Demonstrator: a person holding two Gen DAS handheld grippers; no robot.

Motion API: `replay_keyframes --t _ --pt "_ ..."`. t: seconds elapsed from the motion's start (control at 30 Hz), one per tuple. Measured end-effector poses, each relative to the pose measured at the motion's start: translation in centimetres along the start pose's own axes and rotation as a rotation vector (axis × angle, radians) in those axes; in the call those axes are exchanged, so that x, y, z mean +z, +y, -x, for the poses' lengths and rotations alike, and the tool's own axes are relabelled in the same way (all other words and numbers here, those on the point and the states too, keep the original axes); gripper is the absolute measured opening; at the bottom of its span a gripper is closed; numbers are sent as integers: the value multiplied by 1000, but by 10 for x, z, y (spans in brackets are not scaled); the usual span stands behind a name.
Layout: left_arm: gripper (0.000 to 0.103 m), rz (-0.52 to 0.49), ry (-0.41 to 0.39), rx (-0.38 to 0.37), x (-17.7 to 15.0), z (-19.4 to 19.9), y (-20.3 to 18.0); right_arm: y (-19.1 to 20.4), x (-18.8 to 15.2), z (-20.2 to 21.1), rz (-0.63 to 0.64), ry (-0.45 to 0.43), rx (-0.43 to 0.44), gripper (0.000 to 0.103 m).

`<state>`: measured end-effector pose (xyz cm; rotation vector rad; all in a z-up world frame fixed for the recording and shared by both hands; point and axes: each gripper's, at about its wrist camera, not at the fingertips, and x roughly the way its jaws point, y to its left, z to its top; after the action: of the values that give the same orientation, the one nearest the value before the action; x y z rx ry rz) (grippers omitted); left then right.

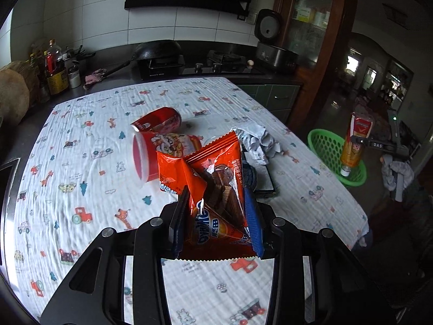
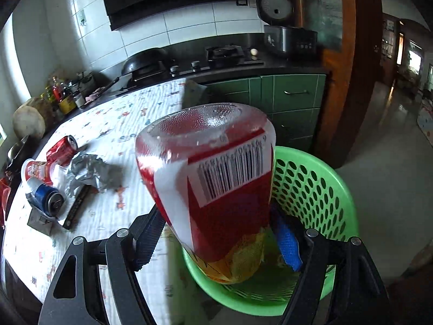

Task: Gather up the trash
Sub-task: 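Drop the bottle into the green basket with the right tool while the left tool carries the packet toward it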

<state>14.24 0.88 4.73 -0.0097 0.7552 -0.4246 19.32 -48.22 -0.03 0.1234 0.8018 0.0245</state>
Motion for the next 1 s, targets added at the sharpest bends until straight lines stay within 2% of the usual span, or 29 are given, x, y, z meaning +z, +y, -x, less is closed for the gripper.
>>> replay_keyframes --t 0.3,0.43,0.73,0.87,1.0 --pt "37 -63 -5 -142 47 -47 -66 -53 10 -40 -62 27 -114 71" --pt "37 -98 1 -200 66 -70 -98 -65 9 -68 -67 88 -143 71" --pt "37 -150 24 -286 91 -104 -148 -74 -14 -126 -106 260 -117 72" --pt "37 -171 41 -325 100 -119 -170 -74 -23 -127 -118 267 -106 73" --pt "37 -199 64 -370 106 -138 -197 -76 -28 -113 -122 230 -112 82"
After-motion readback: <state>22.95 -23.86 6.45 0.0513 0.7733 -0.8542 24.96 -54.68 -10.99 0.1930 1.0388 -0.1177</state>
